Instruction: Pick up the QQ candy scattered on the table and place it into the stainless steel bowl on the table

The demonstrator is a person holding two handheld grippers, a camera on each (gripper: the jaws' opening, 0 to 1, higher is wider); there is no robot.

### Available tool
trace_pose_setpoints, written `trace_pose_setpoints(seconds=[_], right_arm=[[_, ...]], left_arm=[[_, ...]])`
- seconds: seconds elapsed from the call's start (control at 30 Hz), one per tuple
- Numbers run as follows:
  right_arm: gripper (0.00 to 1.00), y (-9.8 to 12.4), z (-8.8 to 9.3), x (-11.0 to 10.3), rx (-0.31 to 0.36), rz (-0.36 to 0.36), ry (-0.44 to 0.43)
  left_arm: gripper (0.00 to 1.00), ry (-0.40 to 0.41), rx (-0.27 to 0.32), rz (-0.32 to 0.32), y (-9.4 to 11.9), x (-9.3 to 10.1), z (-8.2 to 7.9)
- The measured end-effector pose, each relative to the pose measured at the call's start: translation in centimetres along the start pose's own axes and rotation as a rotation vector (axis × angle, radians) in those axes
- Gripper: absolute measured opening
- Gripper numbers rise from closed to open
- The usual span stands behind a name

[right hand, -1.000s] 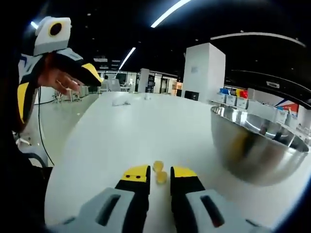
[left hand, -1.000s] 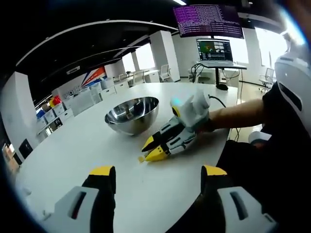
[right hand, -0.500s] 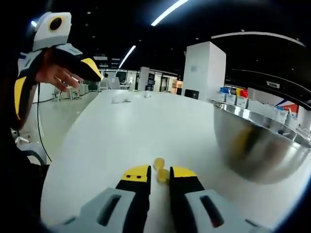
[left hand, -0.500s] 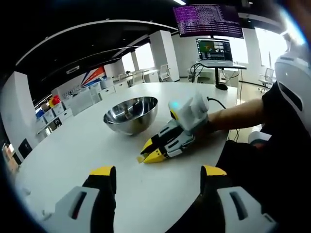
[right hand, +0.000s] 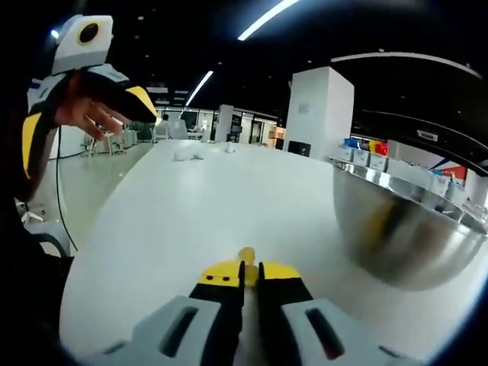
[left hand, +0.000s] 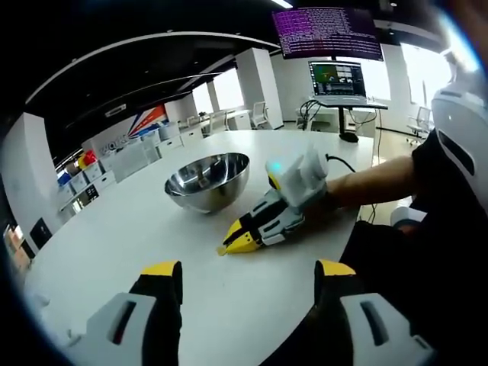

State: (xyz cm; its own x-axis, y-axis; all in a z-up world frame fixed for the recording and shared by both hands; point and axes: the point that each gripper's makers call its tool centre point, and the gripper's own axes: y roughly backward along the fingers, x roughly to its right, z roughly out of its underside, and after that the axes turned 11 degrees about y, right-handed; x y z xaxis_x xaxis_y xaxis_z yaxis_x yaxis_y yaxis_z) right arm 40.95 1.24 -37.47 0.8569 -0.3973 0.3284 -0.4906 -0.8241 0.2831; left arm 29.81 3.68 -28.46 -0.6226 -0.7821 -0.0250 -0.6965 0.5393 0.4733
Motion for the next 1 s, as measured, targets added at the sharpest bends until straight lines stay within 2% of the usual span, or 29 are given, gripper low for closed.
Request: trace_pose_setpoints(seconds=[0.27, 0.4, 0.47, 0.53, 0.83, 1.0], right_arm=[[0.04, 0.7, 0.0, 0.0, -0.006, 0.010, -0.006], [0.04, 2.0, -0.8, 0.0, 0.016, 0.009, -0.058], [0.04, 2.8, -1.5, 0.3, 0.024, 0.019, -0.053], [0.04, 3.9, -2.8, 1.0, 0.048, 0.043, -0.034], [0.04, 8.6, -11.1, 5.3, 0.199, 0.129, 0.022], [0.04, 10.1, -14.5, 8.0, 0.252, 0.189, 0.047]], left_arm=[[0.70, 0.001, 0.002, -0.005, 0.2, -0.1, 0.0], [0.70, 0.000, 0.001, -0.010, 0.3, -0.3, 0.0], [0.70, -0.001, 0.000, -0.011, 0.3, -0.4, 0.0], [0.70, -0.005, 0.000, -0.012, 0.3, -0.5, -0.1], [0.70, -0.015, 0.009, -0.001, 0.0, -0.1, -0.7], [0.70, -0.017, 0.007, -0.002, 0.1, 0.0, -0.7]])
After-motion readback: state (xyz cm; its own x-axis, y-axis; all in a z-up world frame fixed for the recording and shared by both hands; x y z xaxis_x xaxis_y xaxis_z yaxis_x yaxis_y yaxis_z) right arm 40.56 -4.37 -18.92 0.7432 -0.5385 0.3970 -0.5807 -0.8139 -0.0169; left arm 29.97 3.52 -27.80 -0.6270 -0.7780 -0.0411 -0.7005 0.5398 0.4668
